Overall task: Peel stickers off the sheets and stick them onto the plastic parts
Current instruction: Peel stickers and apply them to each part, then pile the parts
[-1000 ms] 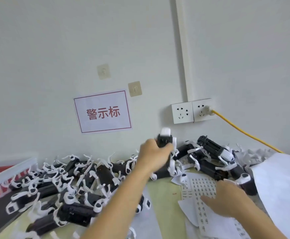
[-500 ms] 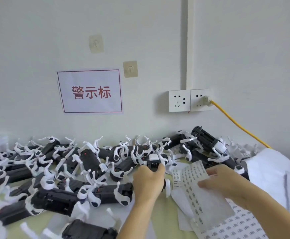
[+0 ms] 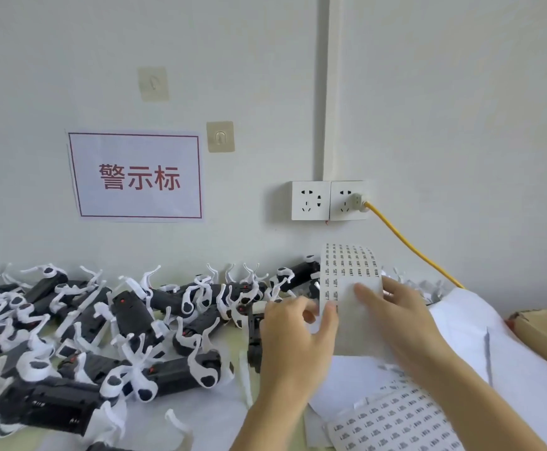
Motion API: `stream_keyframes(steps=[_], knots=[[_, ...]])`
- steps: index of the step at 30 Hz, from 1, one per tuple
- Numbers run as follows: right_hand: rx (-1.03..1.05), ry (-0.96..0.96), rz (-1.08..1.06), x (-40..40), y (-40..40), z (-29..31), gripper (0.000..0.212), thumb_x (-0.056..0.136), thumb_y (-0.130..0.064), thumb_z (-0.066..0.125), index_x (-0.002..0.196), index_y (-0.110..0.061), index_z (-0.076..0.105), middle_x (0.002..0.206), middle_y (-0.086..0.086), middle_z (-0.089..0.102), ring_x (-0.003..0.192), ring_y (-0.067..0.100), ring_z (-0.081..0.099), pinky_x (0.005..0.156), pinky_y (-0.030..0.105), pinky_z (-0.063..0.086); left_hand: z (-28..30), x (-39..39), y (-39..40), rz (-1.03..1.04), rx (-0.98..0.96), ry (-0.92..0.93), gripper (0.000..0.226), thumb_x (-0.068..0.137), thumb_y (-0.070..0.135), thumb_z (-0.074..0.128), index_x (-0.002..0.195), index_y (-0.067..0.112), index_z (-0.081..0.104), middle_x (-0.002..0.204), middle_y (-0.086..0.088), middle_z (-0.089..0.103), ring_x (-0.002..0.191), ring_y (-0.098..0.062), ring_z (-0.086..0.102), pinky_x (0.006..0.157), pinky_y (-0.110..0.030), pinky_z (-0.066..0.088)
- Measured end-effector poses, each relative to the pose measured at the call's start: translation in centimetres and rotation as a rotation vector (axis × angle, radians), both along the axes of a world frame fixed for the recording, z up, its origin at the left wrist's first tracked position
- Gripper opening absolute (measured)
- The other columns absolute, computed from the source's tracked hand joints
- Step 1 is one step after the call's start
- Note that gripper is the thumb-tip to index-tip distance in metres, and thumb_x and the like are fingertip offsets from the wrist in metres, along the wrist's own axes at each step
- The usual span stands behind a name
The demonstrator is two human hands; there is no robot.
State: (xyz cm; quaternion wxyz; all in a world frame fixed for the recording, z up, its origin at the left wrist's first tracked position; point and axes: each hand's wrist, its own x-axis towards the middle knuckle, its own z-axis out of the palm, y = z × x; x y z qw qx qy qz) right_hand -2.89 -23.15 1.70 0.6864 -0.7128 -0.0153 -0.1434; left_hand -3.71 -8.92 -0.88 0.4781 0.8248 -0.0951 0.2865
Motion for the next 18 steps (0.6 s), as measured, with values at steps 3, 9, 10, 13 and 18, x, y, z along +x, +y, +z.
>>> stream_keyframes(steps=[3,9,10,13,18], knots=[[0.061,-0.041,-0.007,0.0,0.4,-0.2,0.014,0.097,-0.019,0.062,0.097,-0.013,0.074,0.091,0.011,0.077,0.09,0.033,0.073,0.079,0.048,0.059,0.3,-0.2,-0.2,-0.197,-0.344,0.124,0.025,0.09,0.012,0.068,0.066,0.015,0.072,0.056,0.0,0.064,0.052,-0.001,0.052,0.052,-0.011,0.037],[0.15,0.116,0.369,-0.2,0.9,-0.4,0.017,0.089,-0.021,0.069,0.101,-0.009,0.076,0.093,0.011,0.074,0.082,0.019,0.068,0.064,0.029,0.049,0.3,0.1,0.6,-0.166,-0.601,0.153,0.022,0.093,0.015,0.068,0.076,0.025,0.077,0.069,-0.005,0.072,0.064,-0.015,0.062,0.067,-0.04,0.051],[0.126,0.139,0.392,-0.2,0.8,-0.5,0.016,0.088,-0.019,0.07,0.101,-0.01,0.076,0.093,0.011,0.074,0.082,0.017,0.068,0.065,0.028,0.047,0.3,0.1,0.7,-0.15,-0.592,0.141,0.022,0.093,0.016,0.068,0.076,0.026,0.077,0.071,-0.005,0.073,0.067,-0.019,0.064,0.07,-0.042,0.053],[0.174,0.193,0.438,-0.2,0.8,-0.6,0.01,0.087,-0.01,0.072,0.094,-0.008,0.078,0.093,0.013,0.074,0.077,0.017,0.068,0.062,0.026,0.049,0.2,-0.1,0.9,-0.127,-0.575,0.113,0.02,0.092,0.015,0.069,0.074,0.02,0.077,0.072,-0.004,0.073,0.068,-0.014,0.065,0.072,-0.033,0.052],[0.142,0.233,0.407,-0.4,0.8,-0.7,0.005,0.087,-0.01,0.071,0.089,-0.009,0.076,0.086,0.011,0.074,0.07,0.016,0.067,0.064,0.027,0.048,0.1,-0.1,0.5,-0.139,-0.572,0.12,0.016,0.093,0.017,0.068,0.079,0.015,0.076,0.068,-0.004,0.069,0.06,-0.007,0.057,0.062,-0.026,0.048]])
